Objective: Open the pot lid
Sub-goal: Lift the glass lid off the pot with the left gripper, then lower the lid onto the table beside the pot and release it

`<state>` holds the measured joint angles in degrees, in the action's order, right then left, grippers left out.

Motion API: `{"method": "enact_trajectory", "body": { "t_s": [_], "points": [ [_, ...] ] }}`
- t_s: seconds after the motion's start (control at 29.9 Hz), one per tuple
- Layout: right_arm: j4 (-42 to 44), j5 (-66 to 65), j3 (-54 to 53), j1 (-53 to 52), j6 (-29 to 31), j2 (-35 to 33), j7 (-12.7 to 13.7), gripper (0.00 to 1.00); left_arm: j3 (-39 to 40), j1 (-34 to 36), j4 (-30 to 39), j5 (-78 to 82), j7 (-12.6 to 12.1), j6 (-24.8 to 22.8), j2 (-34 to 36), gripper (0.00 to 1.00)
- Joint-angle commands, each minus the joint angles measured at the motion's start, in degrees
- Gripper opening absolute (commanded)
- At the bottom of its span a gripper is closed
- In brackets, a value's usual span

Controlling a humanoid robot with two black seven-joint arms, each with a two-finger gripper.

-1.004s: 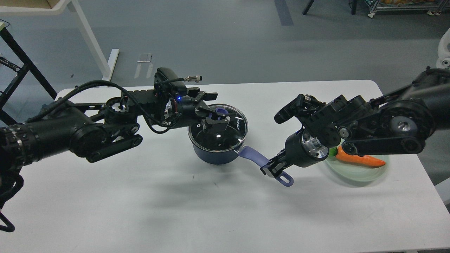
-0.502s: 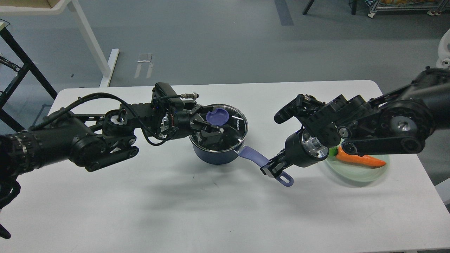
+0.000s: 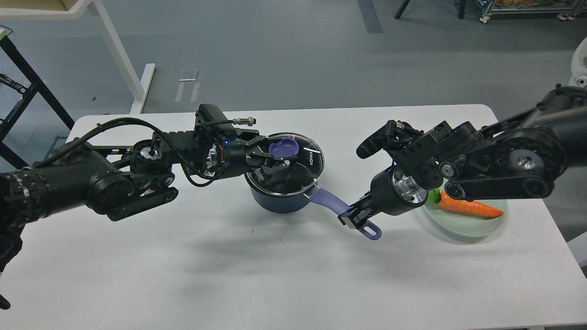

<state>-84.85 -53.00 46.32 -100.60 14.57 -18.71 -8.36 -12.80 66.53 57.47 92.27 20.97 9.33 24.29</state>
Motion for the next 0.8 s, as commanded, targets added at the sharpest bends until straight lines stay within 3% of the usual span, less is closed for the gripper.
{"method": "enact_trajectory", "body": {
  "t_s": [0.0, 0.1, 0.33, 0.77],
  "points": [
    [0.0, 0.0, -0.1, 0.1, 0.0, 0.0, 0.0, 0.25, 0.5, 2.0, 3.3, -0.3, 2.6, 1.0, 7.2, 0.41],
    [0.0, 0.0, -0.1, 0.1, 0.0, -0.1, 0.0, 0.25, 0.4, 2.0, 3.6, -1.6, 4.9, 1.0, 14.7, 0.41],
    [0.4, 0.0, -0.1, 0.1, 0.1, 1.1, 0.0, 0.25, -2.8, -3.9, 2.5, -2.4, 7.0, 1.1, 27.0, 0.42],
    [1.1, 0.0, -0.2, 0.1, 0.1, 2.2, 0.0, 0.25, -2.9, -18.3, -10.1, -2.8, 7.0, 9.4, 25.0, 0.42]
  ]
}}
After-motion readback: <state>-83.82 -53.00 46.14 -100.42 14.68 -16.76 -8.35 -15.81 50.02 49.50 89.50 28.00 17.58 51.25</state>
